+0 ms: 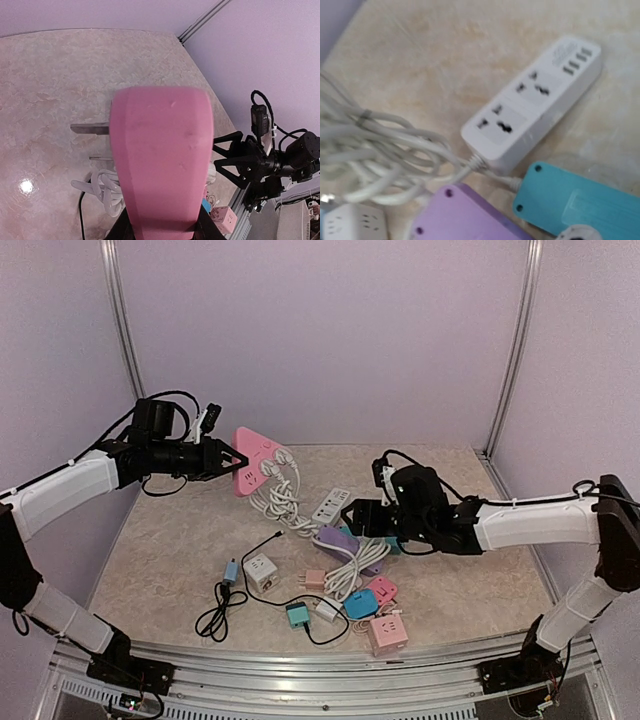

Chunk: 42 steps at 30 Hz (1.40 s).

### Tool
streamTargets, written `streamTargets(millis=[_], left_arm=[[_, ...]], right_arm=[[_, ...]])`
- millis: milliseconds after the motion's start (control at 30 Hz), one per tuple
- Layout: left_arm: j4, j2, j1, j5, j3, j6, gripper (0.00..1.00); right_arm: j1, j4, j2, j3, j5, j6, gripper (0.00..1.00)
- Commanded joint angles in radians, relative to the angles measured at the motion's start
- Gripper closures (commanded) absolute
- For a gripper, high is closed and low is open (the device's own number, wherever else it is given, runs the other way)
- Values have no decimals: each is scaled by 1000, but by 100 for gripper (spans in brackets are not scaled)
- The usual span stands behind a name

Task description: Pull the plug off the socket

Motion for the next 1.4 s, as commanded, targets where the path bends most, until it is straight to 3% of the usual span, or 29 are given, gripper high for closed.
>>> streamTargets(millis=[0,100,333,733,933,1367], left_arm=[[133,-58,-8,45,22,-3,100],[130,-55,-13,47,25,-5,100],[110,-43,-49,36,35,8,100],[92,-29,-121,17,42,34,100],[92,-30,-135,20,42,39,100],[92,-32,-151,23,44,51,100]], right_arm=[[9,68,-101,-18,-27,-83,26],[36,55,-131,33,-108,-142,26],[114,28,-145,141,-109,-224,31],[172,-162,-17,354,-109,-304,43],[181,-234,43,418,-69,-318,51],[207,-337,153,523,48,-363,57]])
